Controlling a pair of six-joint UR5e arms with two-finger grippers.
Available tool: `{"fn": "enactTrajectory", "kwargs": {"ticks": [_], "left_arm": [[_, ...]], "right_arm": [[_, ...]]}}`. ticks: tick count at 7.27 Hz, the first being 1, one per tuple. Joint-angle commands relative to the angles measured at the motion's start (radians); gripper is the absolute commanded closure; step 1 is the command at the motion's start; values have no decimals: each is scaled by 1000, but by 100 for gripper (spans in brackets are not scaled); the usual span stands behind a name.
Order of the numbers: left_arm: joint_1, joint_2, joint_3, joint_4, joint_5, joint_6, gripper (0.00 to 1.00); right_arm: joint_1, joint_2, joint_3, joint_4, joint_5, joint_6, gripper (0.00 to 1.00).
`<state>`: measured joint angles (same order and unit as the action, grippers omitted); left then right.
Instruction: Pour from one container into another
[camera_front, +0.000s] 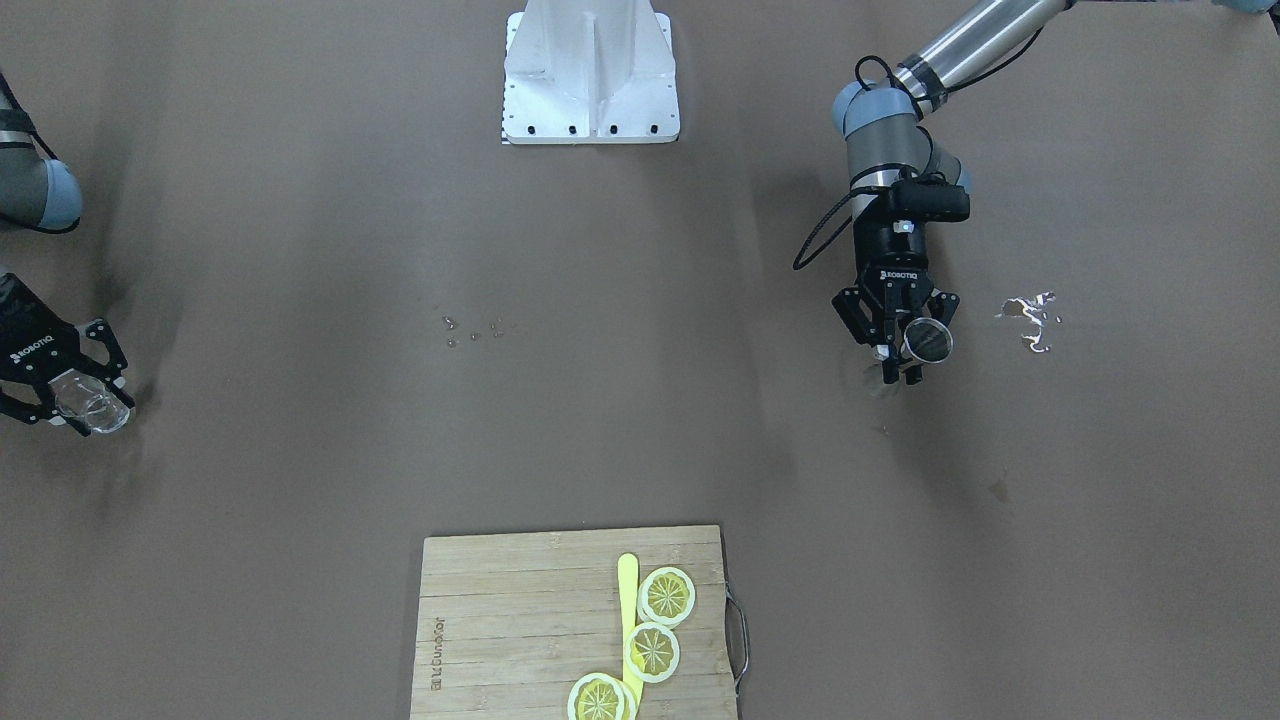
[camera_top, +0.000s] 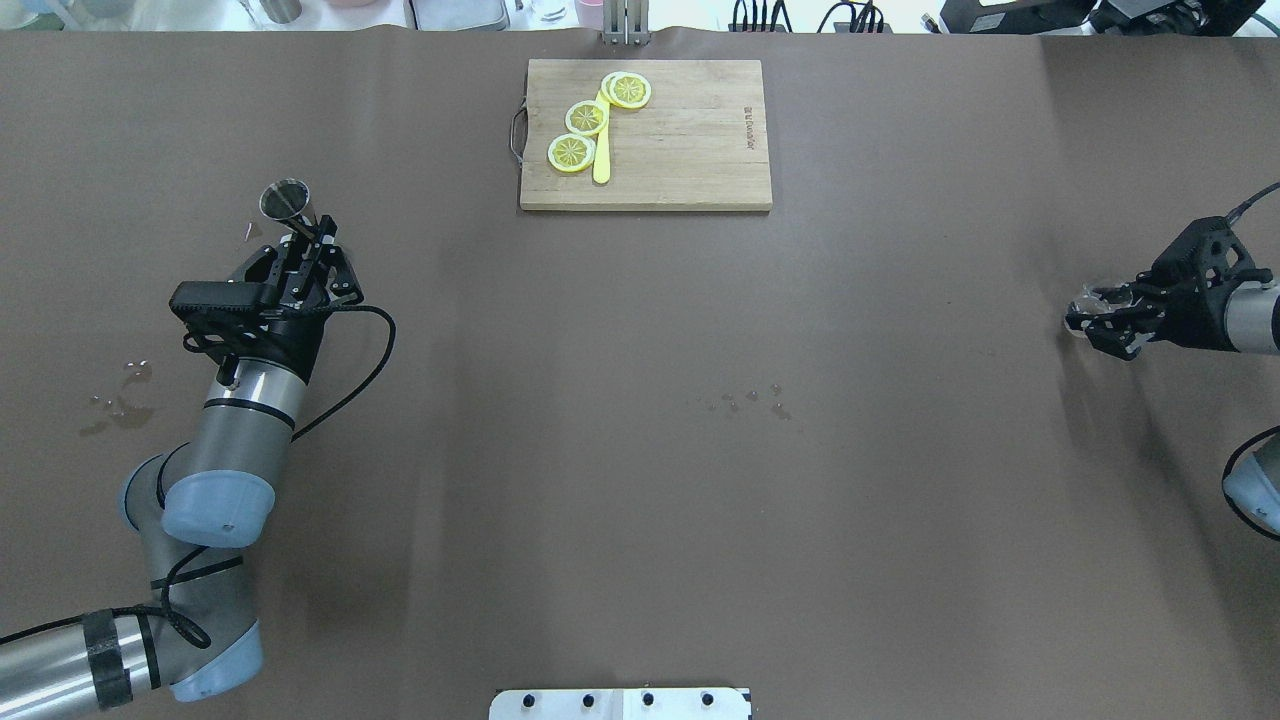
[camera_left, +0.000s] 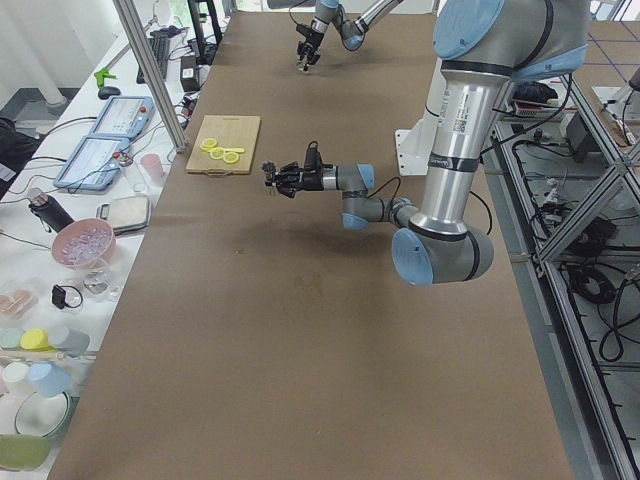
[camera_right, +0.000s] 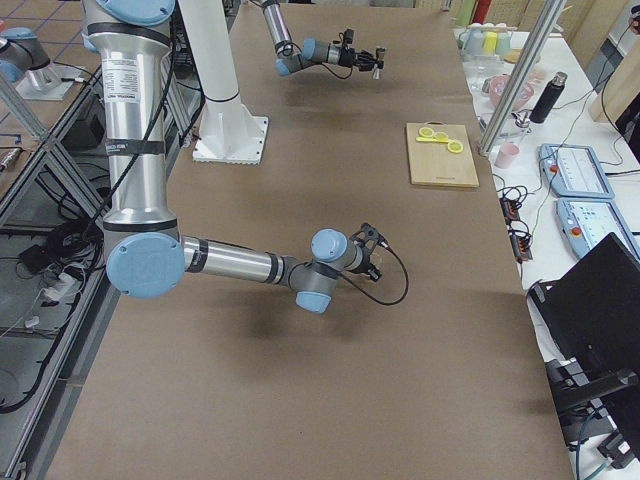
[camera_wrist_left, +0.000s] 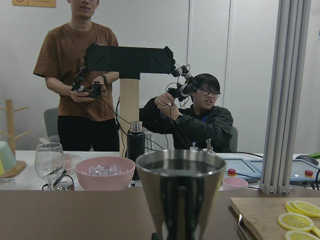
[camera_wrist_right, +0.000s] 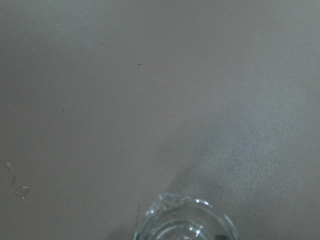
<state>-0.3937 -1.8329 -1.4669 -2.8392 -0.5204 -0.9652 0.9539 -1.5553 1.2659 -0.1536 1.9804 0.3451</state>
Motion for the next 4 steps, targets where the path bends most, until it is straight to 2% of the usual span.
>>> {"fn": "enactTrajectory", "kwargs": {"ticks": [1,2,3,4], "left_arm": [[-1,15,3,49,2,-73,100],[-1,21,13,52,2,-98,100],[-1,27,22,54,2,-109,100],[-1,30,36,67,2,-141,100]], "right_arm": [[-6,4,-2,0,0,0,100],[-6,3,-3,0,0,0,100],[-6,3,-3,0,0,0,85],[-6,3,-8,0,0,0,74]]}}
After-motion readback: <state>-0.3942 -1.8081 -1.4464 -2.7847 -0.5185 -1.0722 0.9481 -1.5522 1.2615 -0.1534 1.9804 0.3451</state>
